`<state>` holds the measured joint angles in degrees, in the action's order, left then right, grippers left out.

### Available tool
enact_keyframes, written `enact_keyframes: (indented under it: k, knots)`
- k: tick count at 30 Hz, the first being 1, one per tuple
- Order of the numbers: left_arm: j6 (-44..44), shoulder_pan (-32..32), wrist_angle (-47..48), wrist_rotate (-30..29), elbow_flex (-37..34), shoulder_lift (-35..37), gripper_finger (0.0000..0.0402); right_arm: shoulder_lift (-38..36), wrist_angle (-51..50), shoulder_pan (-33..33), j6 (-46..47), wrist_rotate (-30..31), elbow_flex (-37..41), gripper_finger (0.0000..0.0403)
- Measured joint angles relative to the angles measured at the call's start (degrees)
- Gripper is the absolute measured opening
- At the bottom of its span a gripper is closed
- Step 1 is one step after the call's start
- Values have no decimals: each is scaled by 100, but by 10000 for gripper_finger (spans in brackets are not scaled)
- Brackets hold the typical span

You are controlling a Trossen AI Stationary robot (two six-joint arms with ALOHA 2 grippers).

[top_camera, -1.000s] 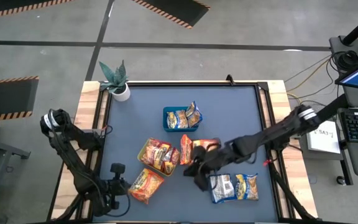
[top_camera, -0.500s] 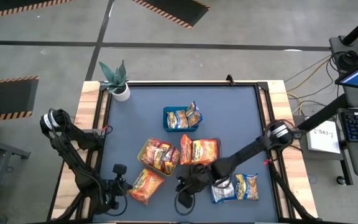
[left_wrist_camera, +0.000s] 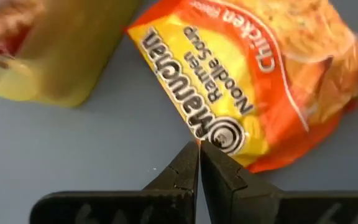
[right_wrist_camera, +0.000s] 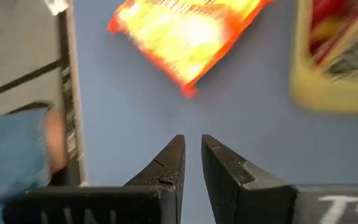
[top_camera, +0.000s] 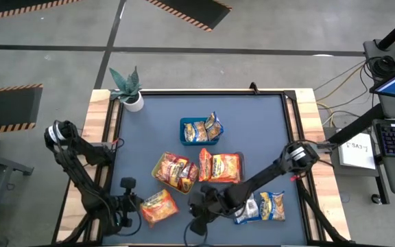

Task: Sort Maruchan noodles
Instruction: Stack the orange noodle pack on top of the orange noodle pack in the black bin

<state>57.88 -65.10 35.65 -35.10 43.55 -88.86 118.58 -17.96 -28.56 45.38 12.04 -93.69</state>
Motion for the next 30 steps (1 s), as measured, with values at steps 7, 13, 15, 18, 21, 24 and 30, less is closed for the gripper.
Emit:
enact_keyframes:
  k: [7, 13, 15, 18, 21, 24, 30]
  knots:
    - [-350, -187, 270, -10, 628, 20, 0, 133, 19, 5, -310, 499, 4, 43]
    - [-220, -457, -414, 159, 529, -205, 0, 474, 122, 9, -242, 740, 7, 43]
    - [-121, -477, -692, 56, 475, -386, 0, 588, 222, 12, -22, 770, 17, 43]
    - [86, -470, -717, -327, 468, -684, 0, 680, 416, 39, 329, 751, 22, 43]
    - [132, -466, -727, -405, 466, -920, 0, 680, 438, 109, 687, 753, 20, 43]
    - [222, -463, -731, -502, 466, -1054, 0, 680, 585, 159, 1046, 741, 20, 43]
    - [303, -459, -758, -671, 466, -1211, 0, 680, 1287, 259, 1503, 117, 20, 77]
